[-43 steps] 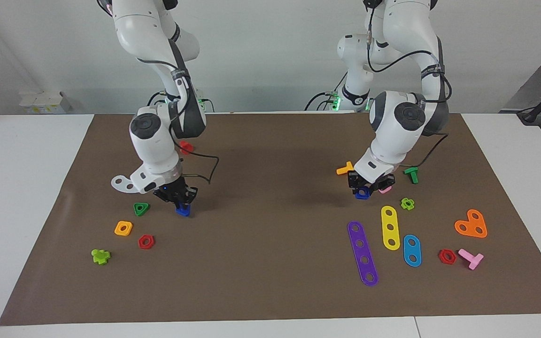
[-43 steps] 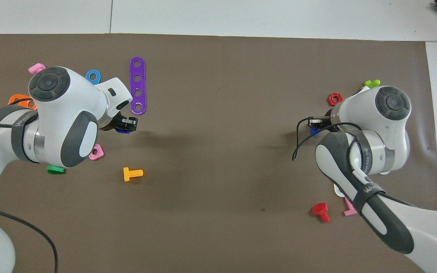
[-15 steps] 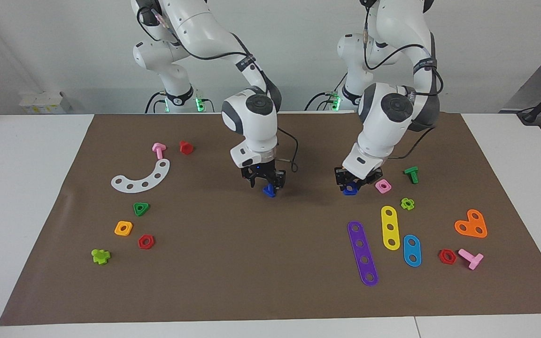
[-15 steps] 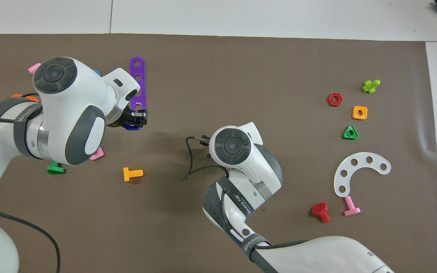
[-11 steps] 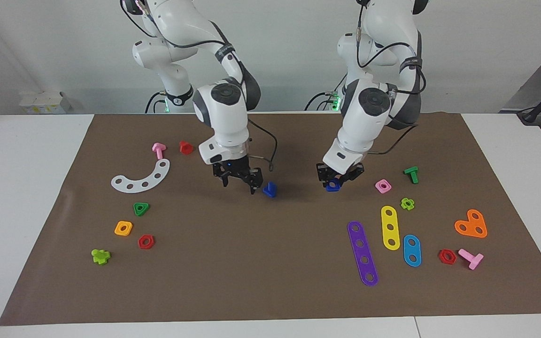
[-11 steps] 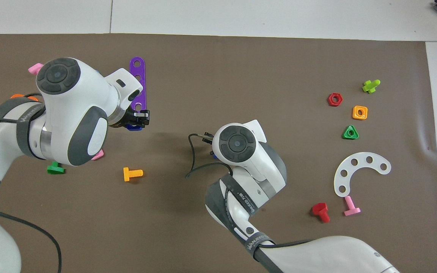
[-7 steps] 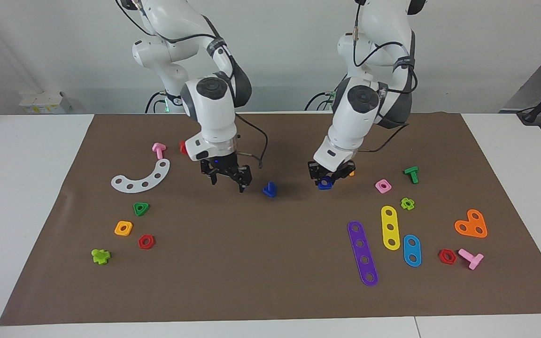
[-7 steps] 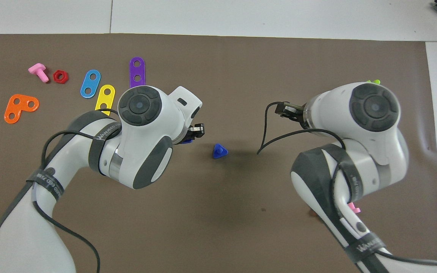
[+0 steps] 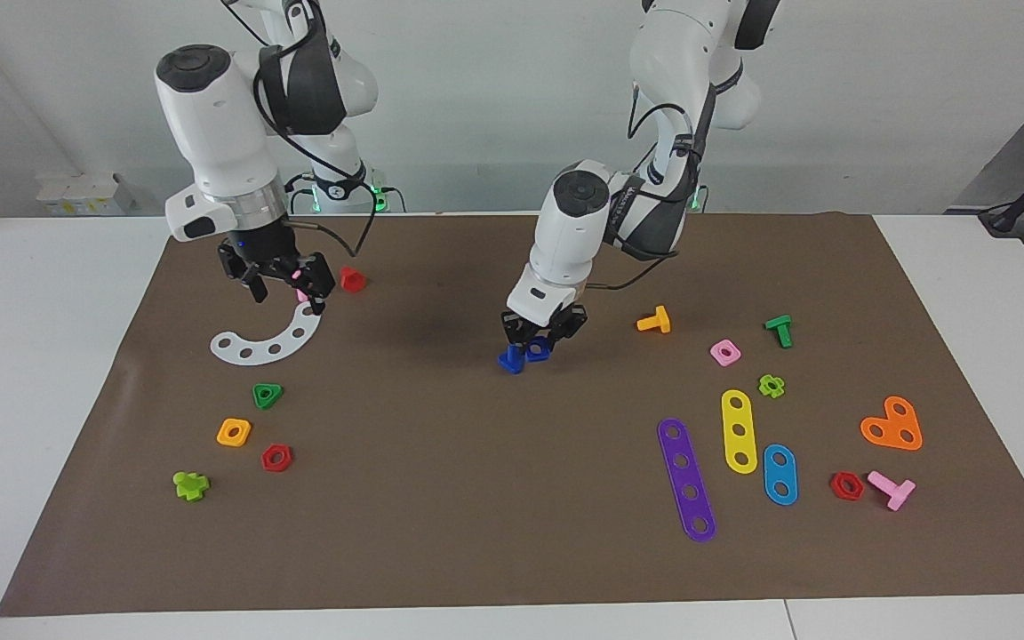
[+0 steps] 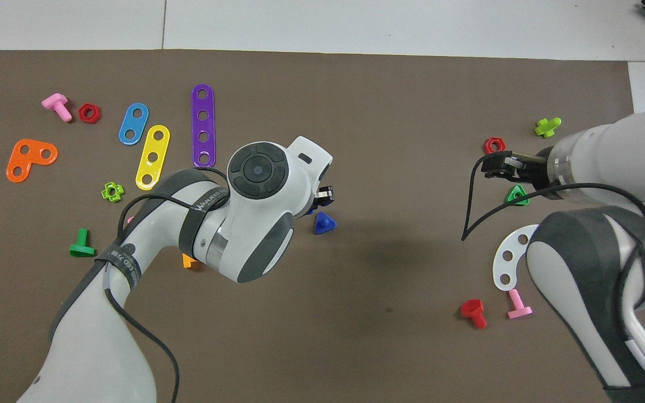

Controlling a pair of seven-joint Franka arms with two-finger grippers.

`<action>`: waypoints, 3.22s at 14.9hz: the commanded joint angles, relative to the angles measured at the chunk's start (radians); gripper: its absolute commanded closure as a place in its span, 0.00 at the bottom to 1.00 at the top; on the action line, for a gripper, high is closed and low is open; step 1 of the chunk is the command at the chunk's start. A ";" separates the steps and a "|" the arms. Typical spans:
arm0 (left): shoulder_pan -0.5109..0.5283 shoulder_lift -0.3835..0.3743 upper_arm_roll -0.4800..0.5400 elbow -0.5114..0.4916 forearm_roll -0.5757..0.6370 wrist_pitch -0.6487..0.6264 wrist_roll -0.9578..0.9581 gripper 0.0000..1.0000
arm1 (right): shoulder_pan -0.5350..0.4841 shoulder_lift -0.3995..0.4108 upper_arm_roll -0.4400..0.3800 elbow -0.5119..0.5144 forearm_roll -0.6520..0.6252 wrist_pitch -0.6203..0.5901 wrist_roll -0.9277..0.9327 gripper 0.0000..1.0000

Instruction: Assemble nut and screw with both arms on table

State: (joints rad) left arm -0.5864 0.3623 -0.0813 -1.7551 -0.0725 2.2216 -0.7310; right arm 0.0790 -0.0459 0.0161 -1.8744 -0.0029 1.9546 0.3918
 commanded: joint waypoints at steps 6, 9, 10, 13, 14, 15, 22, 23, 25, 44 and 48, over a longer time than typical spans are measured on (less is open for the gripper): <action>-0.055 0.030 0.017 -0.010 -0.016 0.021 -0.048 1.00 | -0.082 0.020 0.007 0.188 0.056 -0.186 -0.164 0.00; -0.070 0.029 0.017 -0.023 -0.016 0.024 -0.076 1.00 | -0.140 0.005 0.005 0.187 0.115 -0.204 -0.253 0.00; -0.070 0.029 0.017 -0.027 -0.016 0.024 -0.077 1.00 | -0.142 -0.003 0.004 0.181 0.115 -0.206 -0.276 0.00; -0.082 0.021 0.017 -0.052 -0.016 0.027 -0.077 1.00 | -0.122 -0.022 0.007 0.140 0.089 -0.188 -0.255 0.00; -0.084 0.020 0.017 -0.066 -0.016 0.032 -0.088 1.00 | -0.120 -0.026 0.011 0.132 0.080 -0.180 -0.239 0.00; -0.092 0.015 0.017 -0.082 -0.016 0.050 -0.100 1.00 | -0.120 -0.029 0.013 0.127 0.078 -0.175 -0.228 0.00; -0.098 0.015 0.020 -0.118 -0.015 0.105 -0.110 1.00 | -0.096 -0.029 0.022 0.133 -0.043 -0.190 -0.180 0.00; -0.096 0.015 0.018 -0.126 -0.015 0.107 -0.110 1.00 | -0.096 -0.025 0.022 0.145 -0.045 -0.197 -0.182 0.00; -0.092 0.013 0.018 -0.126 -0.015 0.105 -0.104 1.00 | -0.096 -0.017 0.024 0.176 -0.039 -0.223 -0.183 0.00; 0.330 -0.218 0.034 0.023 0.042 -0.497 0.502 0.00 | -0.077 -0.006 0.027 0.219 -0.015 -0.359 -0.183 0.00; 0.477 -0.276 0.034 -0.021 0.057 -0.496 0.726 0.00 | -0.077 -0.009 0.028 0.219 -0.015 -0.376 -0.183 0.00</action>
State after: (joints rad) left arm -0.1662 0.1517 -0.0349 -1.7181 -0.0381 1.7323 -0.0884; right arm 0.0092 -0.0465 0.0356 -1.6584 -0.0258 1.5969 0.1911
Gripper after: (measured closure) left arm 0.000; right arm 0.000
